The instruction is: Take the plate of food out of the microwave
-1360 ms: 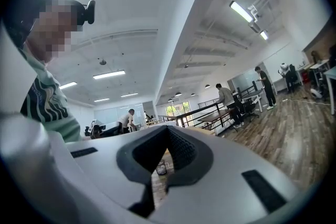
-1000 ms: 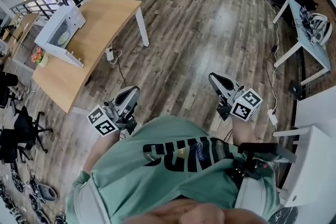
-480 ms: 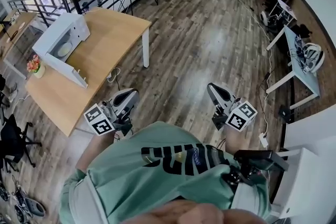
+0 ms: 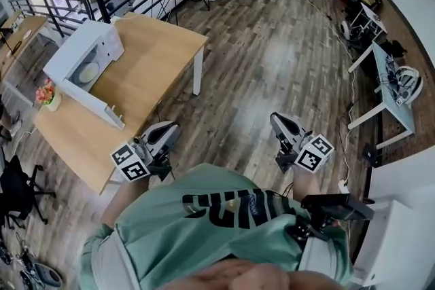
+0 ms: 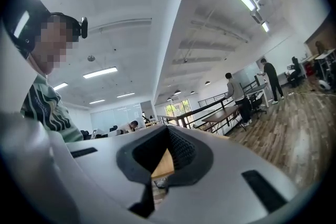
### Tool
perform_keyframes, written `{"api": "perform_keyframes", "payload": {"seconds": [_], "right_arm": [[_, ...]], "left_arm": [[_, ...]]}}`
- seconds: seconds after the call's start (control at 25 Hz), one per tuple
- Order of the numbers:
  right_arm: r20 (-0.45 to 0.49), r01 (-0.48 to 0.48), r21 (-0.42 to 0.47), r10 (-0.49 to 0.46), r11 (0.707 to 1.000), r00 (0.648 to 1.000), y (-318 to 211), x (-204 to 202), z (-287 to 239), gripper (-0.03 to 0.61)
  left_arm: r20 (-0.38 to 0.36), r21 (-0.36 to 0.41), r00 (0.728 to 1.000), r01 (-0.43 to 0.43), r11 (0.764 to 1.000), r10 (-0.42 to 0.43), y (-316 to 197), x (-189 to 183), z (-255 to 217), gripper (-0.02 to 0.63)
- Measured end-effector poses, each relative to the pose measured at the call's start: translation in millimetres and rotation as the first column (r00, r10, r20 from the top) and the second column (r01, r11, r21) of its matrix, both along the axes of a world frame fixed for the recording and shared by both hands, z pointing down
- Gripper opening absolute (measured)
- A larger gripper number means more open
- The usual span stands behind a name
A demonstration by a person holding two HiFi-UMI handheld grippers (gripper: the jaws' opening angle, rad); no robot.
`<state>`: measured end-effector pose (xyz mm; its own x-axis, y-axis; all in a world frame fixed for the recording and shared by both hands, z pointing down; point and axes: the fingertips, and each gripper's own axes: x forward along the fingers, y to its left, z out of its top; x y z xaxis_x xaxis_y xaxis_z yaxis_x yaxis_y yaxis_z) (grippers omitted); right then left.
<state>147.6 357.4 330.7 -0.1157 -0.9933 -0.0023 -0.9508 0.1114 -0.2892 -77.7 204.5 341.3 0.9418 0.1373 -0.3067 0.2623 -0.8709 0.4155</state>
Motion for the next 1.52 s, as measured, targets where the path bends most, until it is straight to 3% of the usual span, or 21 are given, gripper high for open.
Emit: {"api": "perform_keyframes", "payload": {"seconds": [0.32, 0.48, 0.6, 0.76, 0.92, 1.2, 1.52], "right_arm": [[0.050, 0.093, 0.008, -0.093, 0.996, 0.994, -49, 43, 13, 0.005], [0.065, 0.167, 0.024, -0.168, 0.986, 0.984, -62, 94, 20, 0.005], [0.064, 0.221, 0.033, -0.223, 0.975, 0.973, -70, 144, 19, 0.005], [0.079, 0.261, 0.043, -0.263, 0.964, 0.961, -66, 213, 15, 0.005], [0.111, 0.326, 0.049, -0.330, 0.944, 0.938, -73, 255, 24, 0.005], [0.145, 0.396, 0.053, -0.400, 0.917, 0.905, -88, 303, 38, 0.005], [0.136, 0.427, 0.042, -0.428, 0.903, 0.893, -123, 302, 44, 0.005]], "left_arm": [[0.046, -0.004, 0.995, 0.084, 0.996, -0.084, -27, 31, 11, 0.003], [0.046, 0.018, 0.987, 0.152, 0.988, -0.153, -26, 76, 7, 0.003], [0.040, -0.007, 0.978, 0.206, 0.978, -0.206, -21, 119, 2, 0.003], [0.069, -0.007, 0.968, 0.241, 0.971, -0.240, -2, 178, 0, 0.003], [0.103, 0.008, 0.951, 0.293, 0.956, -0.293, 8, 219, -4, 0.003], [0.149, 0.022, 0.930, 0.335, 0.942, -0.335, 14, 270, -5, 0.003], [0.136, 0.007, 0.925, 0.356, 0.934, -0.354, -16, 271, 3, 0.003]]}}
